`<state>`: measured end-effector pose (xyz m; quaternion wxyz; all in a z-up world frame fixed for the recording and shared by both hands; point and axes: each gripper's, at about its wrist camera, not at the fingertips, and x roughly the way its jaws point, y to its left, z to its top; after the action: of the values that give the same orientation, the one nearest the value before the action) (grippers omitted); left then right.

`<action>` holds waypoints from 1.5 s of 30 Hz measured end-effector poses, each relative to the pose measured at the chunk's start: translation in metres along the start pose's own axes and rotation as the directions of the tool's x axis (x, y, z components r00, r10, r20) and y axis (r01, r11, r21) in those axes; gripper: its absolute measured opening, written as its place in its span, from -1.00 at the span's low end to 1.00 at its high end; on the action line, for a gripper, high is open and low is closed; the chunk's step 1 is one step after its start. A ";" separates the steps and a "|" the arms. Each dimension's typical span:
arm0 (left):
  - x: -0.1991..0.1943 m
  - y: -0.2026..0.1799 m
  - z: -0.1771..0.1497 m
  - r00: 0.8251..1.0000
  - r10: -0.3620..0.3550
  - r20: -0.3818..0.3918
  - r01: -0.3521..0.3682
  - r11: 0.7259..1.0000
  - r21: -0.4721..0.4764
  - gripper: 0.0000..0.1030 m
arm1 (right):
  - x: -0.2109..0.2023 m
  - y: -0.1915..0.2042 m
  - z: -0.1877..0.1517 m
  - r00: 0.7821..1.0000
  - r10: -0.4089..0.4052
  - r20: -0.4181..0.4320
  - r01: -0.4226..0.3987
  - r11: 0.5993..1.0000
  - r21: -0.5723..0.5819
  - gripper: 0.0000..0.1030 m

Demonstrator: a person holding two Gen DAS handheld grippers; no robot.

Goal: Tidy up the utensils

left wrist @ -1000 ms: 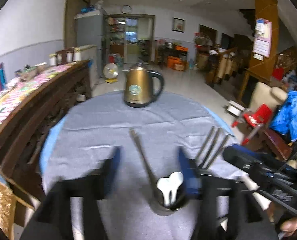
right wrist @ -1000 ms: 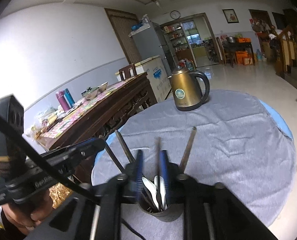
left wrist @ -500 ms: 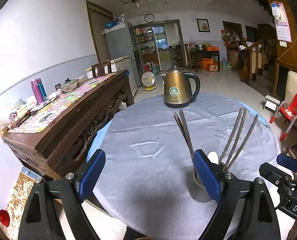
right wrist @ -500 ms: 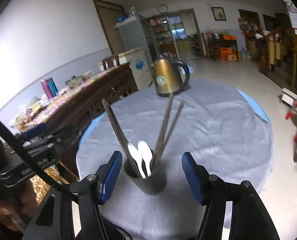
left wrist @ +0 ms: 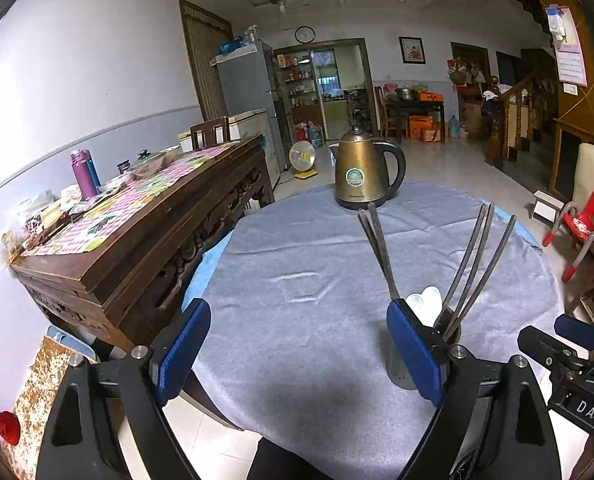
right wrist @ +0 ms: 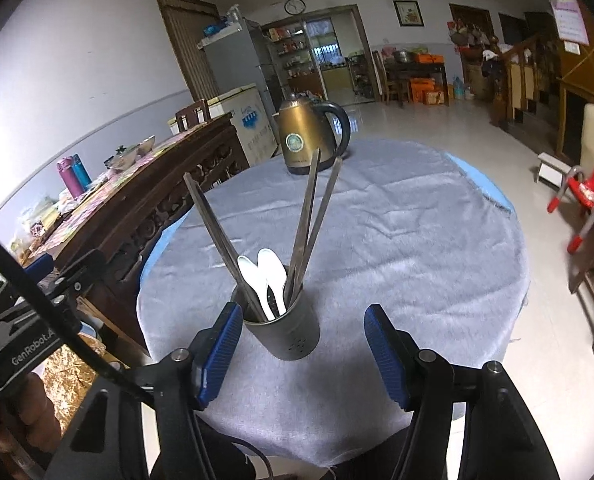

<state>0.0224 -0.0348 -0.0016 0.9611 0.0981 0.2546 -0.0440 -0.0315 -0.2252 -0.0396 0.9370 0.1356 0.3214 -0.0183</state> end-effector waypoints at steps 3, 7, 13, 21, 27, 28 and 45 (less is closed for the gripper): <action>0.000 0.002 -0.002 1.000 0.003 0.001 -0.003 1.000 -0.007 0.75 | 0.002 0.005 -0.003 1.000 -0.005 -0.003 0.005 1.000 -0.009 0.31; -0.002 0.005 -0.005 1.000 -0.001 0.004 0.001 1.000 -0.016 0.75 | 0.002 0.009 -0.004 1.000 -0.017 0.000 0.017 1.000 -0.012 0.31; -0.002 0.007 -0.009 1.000 -0.011 -0.006 0.011 1.000 -0.020 0.75 | 0.004 0.012 -0.004 0.999 -0.036 -0.004 0.036 0.999 -0.015 0.31; -0.003 0.009 -0.012 1.000 -0.009 -0.006 0.009 1.000 -0.025 0.75 | 0.007 0.020 -0.006 0.999 -0.048 -0.008 0.047 0.998 -0.038 0.31; -0.004 0.009 -0.012 1.000 -0.011 -0.006 0.010 1.000 -0.027 0.75 | 0.005 0.022 -0.006 0.998 -0.061 0.003 0.061 0.997 -0.051 0.31; -0.004 0.009 -0.012 1.000 -0.011 -0.006 0.010 1.000 -0.027 0.75 | 0.005 0.021 -0.006 0.998 -0.062 0.005 0.062 0.997 -0.051 0.31; -0.008 0.013 -0.013 1.000 -0.007 -0.005 0.007 0.999 -0.039 0.75 | 0.005 0.022 -0.006 0.998 -0.066 -0.001 0.066 0.996 -0.059 0.31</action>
<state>0.0114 -0.0191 -0.0062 0.9619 0.0785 0.2584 -0.0423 -0.0283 -0.2026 -0.0423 0.9390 0.0974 0.3275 -0.0395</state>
